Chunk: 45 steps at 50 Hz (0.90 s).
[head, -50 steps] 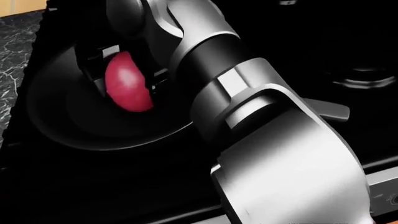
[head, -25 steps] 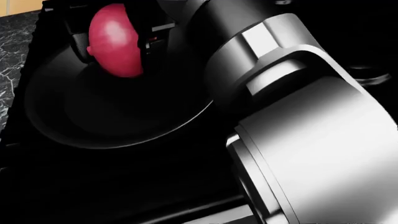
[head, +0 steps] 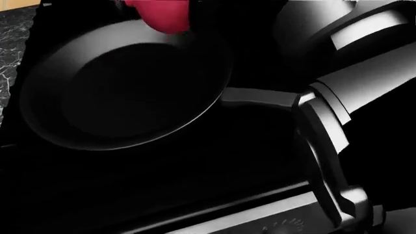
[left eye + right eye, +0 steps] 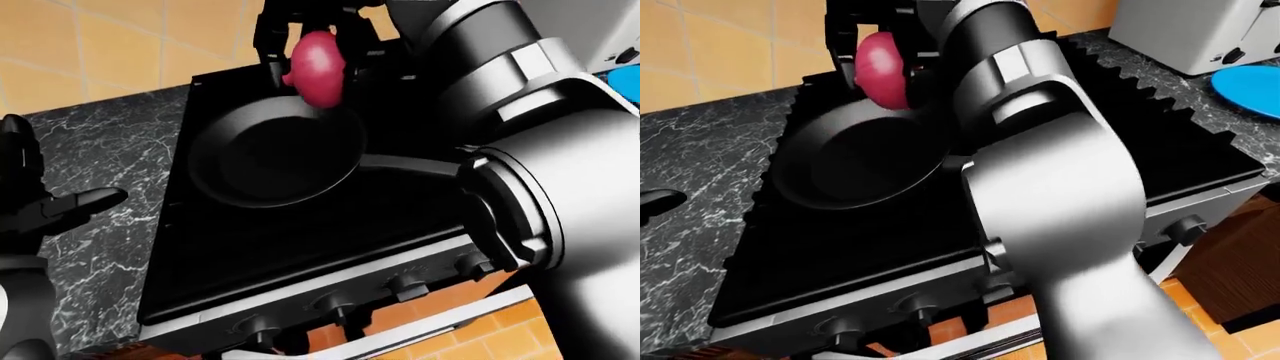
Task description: Pick the onion from the pan and place it on the plate.
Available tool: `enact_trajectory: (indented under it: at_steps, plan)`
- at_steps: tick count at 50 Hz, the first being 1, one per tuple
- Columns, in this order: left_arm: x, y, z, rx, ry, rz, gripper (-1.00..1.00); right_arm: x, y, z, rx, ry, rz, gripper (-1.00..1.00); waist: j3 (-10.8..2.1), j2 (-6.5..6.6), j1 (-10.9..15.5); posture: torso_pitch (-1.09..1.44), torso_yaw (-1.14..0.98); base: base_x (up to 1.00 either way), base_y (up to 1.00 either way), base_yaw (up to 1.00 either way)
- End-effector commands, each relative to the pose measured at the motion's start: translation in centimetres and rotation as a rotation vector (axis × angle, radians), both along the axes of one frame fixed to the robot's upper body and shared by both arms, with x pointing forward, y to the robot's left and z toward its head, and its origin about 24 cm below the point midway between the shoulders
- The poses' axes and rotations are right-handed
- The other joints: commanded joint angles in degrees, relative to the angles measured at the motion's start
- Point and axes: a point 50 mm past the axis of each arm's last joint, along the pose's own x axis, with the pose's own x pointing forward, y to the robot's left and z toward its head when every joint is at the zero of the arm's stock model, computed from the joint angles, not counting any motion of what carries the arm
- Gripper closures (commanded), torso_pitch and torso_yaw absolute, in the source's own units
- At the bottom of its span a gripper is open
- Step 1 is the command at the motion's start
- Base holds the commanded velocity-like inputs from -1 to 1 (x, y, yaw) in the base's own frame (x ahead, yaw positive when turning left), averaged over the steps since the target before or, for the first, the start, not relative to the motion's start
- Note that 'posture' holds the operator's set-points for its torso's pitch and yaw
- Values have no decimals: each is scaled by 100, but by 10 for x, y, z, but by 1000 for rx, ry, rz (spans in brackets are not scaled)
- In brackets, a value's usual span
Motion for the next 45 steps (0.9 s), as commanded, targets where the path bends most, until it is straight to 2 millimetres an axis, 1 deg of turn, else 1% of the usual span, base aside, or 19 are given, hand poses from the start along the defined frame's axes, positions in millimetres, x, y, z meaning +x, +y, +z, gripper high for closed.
enact_trajectory:
  at_steps: [1,13,14,16,19,23,25,26,28,29,31,35,36,37,38,39,40,42,45]
  plan:
    - [-5,-1,15,43,-70,8,-100,-9,-3,26,43,-93,12,100,-156,37,-3,0,0,0,0,0]
    - [-6,-2,15,44,-71,9,-100,-8,-19,36,69,-106,-35,100,-159,30,-17,0,0,0,0,0]
    - [-5,-2,15,45,-71,9,-100,-8,-20,36,70,-108,-37,100,-283,15,16,0,0,0,-9,0]
    - [-6,-2,16,45,-72,9,-100,-8,-22,39,73,-112,-43,100,-242,30,-12,0,0,0,-17,0]
    - [-6,-1,16,46,-72,10,-100,-8,-24,41,78,-118,-48,100,-316,68,-32,0,0,0,-19,0]
    - [-7,-1,16,48,-72,12,-100,-8,-26,42,81,-120,-54,100,-273,-174,15,0,0,0,-19,0]
    - [-7,-1,18,49,-74,13,-100,-8,-27,42,82,-120,-55,100,-324,-432,45,0,0,0,-19,0]
    - [-7,-1,18,51,-74,13,-100,-8,-27,42,82,-120,-56,100,-301,-280,51,0,0,0,-19,0]
    - [-7,-1,18,52,-73,14,-100,-8,-29,42,82,-119,-60,100,-240,-399,57,0,0,0,-19,0]
    - [-8,-1,18,52,-74,14,-100,-7,-29,42,82,-118,-61,100,-226,-400,46,0,0,0,-19,0]
    - [-8,-2,20,54,-76,13,-100,-7,-30,42,81,-119,-63,100,-352,-315,50,0,0,0,-19,0]
    - [-8,-2,21,54,-79,12,-100,-7,-31,42,79,-120,-65,100,-245,-19,82,0,0,0,-18,0]
    - [-8,-2,21,54,-79,12,-100,-7,-31,42,82,-118,-64,100,-192,97,91,0,0,0,-18,0]
    - [-8,-2,21,54,-79,12,-100,-7,-31,42,81,-119,-64,100,-180,283,95,0,0,0,-19,0]
    - [-8,-2,22,54,-80,12,-100,-8,-31,43,84,-121,-63,100,-167,287,104,0,0,0,-18,0]
    - [-8,-1,22,54,-81,12,-100,-8,-31,44,86,-121,-63,100,-160,208,84,0,0,0,-18,0]
    - [-8,-1,22,54,-81,13,-100,-8,-31,45,89,-123,-63,100,-188,229,54,0,0,0,-17,0]
    - [-8,-1,21,54,-79,13,-100,-8,-32,45,91,-126,-64,100,-246,153,62,0,0,0,-16,0]
    - [-8,-1,21,53,-79,14,-100,-9,-33,46,93,-127,-66,100,-233,-2,73,0,0,0,-16,0]
